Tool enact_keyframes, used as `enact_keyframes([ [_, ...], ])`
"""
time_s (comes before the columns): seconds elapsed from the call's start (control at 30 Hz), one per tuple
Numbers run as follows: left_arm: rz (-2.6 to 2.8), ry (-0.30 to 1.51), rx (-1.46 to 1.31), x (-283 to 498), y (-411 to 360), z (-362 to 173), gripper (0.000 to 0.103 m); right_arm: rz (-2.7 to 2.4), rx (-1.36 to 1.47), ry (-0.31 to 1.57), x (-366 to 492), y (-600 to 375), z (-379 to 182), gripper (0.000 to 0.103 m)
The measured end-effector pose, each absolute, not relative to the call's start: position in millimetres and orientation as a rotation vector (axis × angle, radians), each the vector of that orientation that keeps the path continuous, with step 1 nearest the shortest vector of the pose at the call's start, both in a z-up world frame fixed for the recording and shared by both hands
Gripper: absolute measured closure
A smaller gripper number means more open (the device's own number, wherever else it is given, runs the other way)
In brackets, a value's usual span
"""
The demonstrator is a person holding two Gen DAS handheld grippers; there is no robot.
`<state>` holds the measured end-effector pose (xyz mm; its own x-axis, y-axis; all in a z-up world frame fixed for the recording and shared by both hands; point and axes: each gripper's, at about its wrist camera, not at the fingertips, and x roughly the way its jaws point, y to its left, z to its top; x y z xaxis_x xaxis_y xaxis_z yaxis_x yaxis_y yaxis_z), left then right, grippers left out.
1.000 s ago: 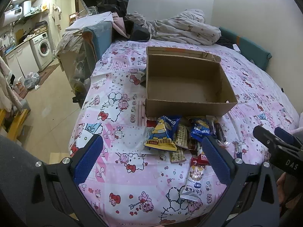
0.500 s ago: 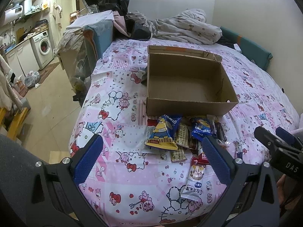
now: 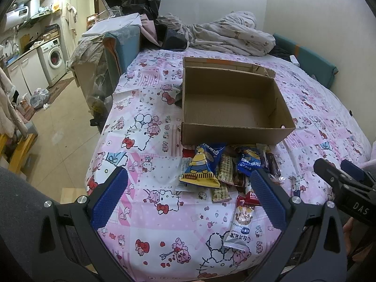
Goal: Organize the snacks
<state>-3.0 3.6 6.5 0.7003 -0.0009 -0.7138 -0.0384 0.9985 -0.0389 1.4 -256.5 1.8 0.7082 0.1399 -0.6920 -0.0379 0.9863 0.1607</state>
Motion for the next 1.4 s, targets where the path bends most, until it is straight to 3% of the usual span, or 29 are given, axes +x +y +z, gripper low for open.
enact_keyframes([
  [0.73, 0.038, 0.801, -0.059, -3.7, 9.0, 3.3, 0.000, 0.103, 0.192, 0.820, 8.0, -260.9, -4.5, 0.000],
  [0.93, 0.059, 0.830, -0.062, 0.5, 10.7, 0.1, 0.000, 0.108, 0.282, 0.933, 33.7, -273.7, -21.2, 0.000],
  [1.07, 0.062, 0.868, -0.092, 5.0, 15.1, -4.5, 0.000, 0.074, 0.410, 1.127, 67.9, -294.6, -52.2, 0.001],
  [1.13, 0.071, 0.896, -0.104, 8.7, 17.8, -8.2, 0.000, 0.053, 0.472, 1.229, 82.0, -302.9, -73.7, 0.023],
  [1.2, 0.076, 0.920, -0.122, 12.1, 20.5, -11.7, 0.000, 0.013, 0.491, 1.326, 91.6, -306.3, -97.0, 0.032],
  [1.4, 0.088, 0.950, -0.162, 15.5, 27.8, -16.1, 0.000, -0.122, 0.423, 1.411, 99.4, -308.9, -126.6, 0.041],
])
